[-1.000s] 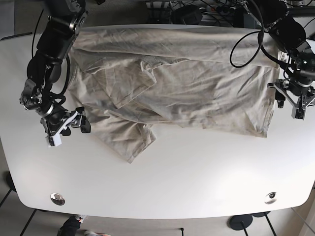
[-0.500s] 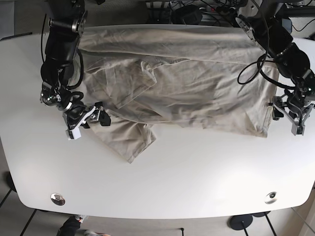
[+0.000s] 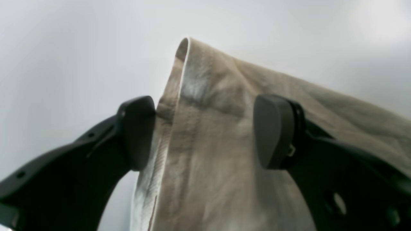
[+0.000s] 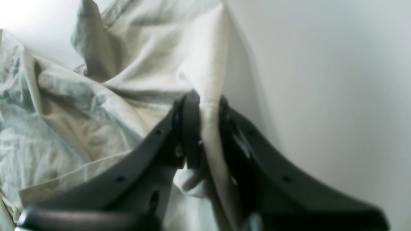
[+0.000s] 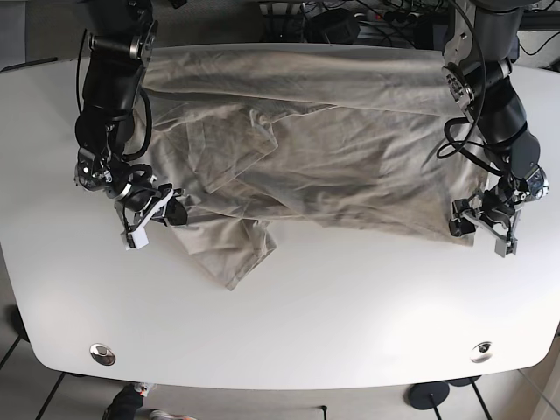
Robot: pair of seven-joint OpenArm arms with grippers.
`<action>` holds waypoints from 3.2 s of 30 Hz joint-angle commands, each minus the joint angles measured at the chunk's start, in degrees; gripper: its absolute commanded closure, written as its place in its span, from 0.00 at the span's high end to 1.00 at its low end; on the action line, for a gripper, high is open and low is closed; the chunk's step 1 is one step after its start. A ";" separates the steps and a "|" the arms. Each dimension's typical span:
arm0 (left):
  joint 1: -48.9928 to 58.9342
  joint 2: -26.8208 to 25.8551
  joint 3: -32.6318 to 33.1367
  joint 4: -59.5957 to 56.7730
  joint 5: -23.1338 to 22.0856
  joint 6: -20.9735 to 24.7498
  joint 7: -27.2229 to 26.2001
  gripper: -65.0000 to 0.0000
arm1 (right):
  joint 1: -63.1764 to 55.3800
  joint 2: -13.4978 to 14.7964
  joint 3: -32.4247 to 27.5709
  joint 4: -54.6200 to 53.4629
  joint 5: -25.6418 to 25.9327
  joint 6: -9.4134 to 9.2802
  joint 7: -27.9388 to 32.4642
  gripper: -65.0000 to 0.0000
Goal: Fold the T-shirt properly
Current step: 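Release and grasp the shirt's opposite edge with both grippers, then fold the grasped edge over onto the held edge with both grippers, then regrasp the folded strip's edge with both grippers and tuck it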
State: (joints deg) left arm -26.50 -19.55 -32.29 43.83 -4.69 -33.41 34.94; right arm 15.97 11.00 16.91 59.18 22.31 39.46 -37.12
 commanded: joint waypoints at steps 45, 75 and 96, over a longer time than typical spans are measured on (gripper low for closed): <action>37.62 2.63 -8.37 59.15 -20.32 -5.32 16.09 0.00 | -20.93 -4.54 11.36 49.53 1.56 -0.83 -20.94 0.03; 48.17 3.95 1.30 64.52 -23.14 -5.14 16.09 0.57 | -10.12 -7.44 9.95 30.10 -4.85 0.54 -16.46 0.91; 49.05 2.28 -3.27 48.87 -23.22 -5.32 15.83 0.38 | -12.67 -11.75 4.41 26.84 -10.04 0.54 -6.70 0.03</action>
State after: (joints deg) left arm 22.39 -16.58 -35.42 92.27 -28.12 -38.68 50.61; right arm 1.72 -1.06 21.34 86.28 10.96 39.88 -45.32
